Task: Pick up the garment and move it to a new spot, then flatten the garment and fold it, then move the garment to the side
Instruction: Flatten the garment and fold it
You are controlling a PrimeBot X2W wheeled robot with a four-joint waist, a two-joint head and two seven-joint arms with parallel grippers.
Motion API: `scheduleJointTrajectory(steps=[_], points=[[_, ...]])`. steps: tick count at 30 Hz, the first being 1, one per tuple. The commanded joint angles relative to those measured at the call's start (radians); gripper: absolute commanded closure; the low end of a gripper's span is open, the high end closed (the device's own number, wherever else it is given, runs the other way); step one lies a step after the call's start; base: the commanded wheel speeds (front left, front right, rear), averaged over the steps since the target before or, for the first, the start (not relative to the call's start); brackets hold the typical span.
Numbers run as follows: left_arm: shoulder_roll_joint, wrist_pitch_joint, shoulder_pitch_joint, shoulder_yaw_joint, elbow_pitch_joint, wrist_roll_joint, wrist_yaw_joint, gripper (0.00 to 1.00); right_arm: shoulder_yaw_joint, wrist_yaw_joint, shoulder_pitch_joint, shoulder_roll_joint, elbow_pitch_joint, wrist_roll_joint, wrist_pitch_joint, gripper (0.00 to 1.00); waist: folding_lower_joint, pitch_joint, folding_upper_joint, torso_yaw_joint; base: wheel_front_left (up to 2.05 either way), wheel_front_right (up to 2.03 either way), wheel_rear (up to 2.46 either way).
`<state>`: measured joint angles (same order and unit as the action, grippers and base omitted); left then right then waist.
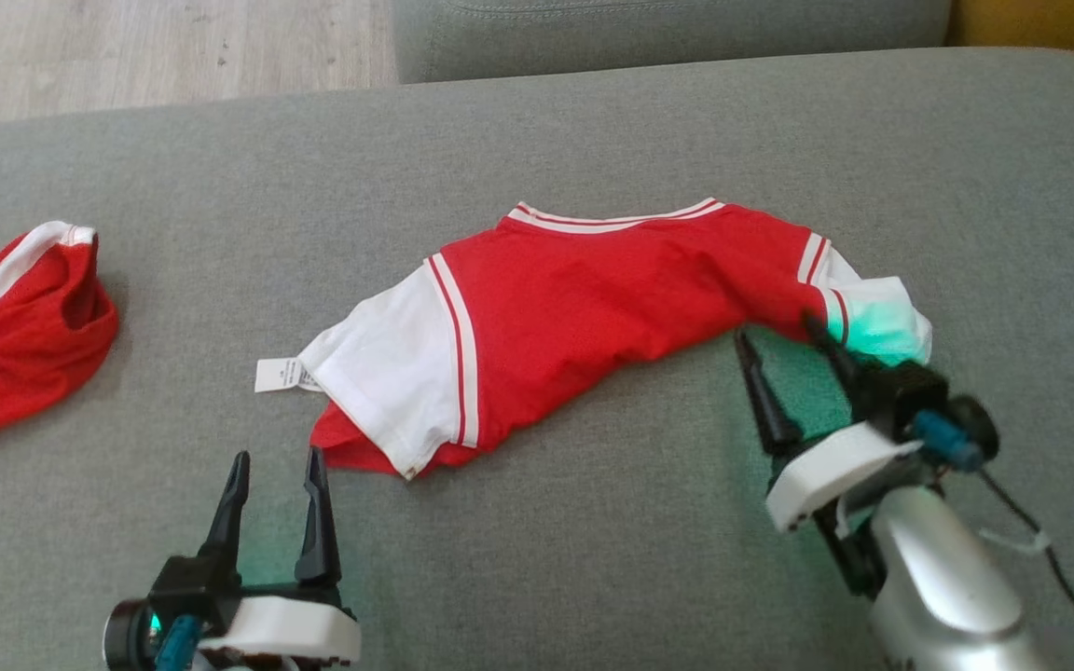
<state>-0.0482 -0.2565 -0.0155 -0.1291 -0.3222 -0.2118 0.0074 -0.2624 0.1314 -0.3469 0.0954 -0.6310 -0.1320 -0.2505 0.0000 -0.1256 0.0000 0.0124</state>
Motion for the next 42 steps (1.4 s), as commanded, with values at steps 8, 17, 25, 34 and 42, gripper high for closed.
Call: scheduleJointTrajectory(steps=[8, 17, 25, 34, 42], points=[[-0.002, -0.005, -0.059, -0.006, 0.017, -0.009, -0.008, 0.00, -0.157, -0.001, -0.036, -0.029, 0.025, -0.023, -0.011, 0.00, 0.0000, -0.007, 0.0000, -0.031, 0.00, 0.00, 0.00], [-0.002, -0.005, -0.064, -0.065, 0.007, -0.024, -0.006, 0.00, -0.363, -0.001, -0.202, -0.042, -0.077, -0.093, -0.010, 0.00, 0.0000, -0.021, 0.0000, -0.161, 0.00, 0.00, 0.00], [-0.002, -0.005, -0.056, -0.094, 0.002, -0.036, 0.001, 0.00, -0.638, -0.001, -0.316, -0.045, -0.110, -0.230, 0.037, 0.00, 0.0000, -0.033, 0.0000, -0.240, 0.00, 0.00, 0.00], [-0.002, -0.005, -0.060, -0.109, 0.008, -0.047, 0.009, 0.00, -0.838, -0.001, -0.340, -0.045, -0.216, -0.275, 0.088, 0.00, 0.0000, -0.043, 0.0000, -0.266, 0.00, 0.00, 0.00], [-0.002, -0.005, -0.059, -0.102, 0.009, -0.048, 0.011, 0.00, -0.873, -0.001, -0.362, -0.045, -0.274, -0.271, 0.074, 0.00, 0.0000, -0.050, 0.0000, -0.259, 0.00, 0.00, 0.00]])
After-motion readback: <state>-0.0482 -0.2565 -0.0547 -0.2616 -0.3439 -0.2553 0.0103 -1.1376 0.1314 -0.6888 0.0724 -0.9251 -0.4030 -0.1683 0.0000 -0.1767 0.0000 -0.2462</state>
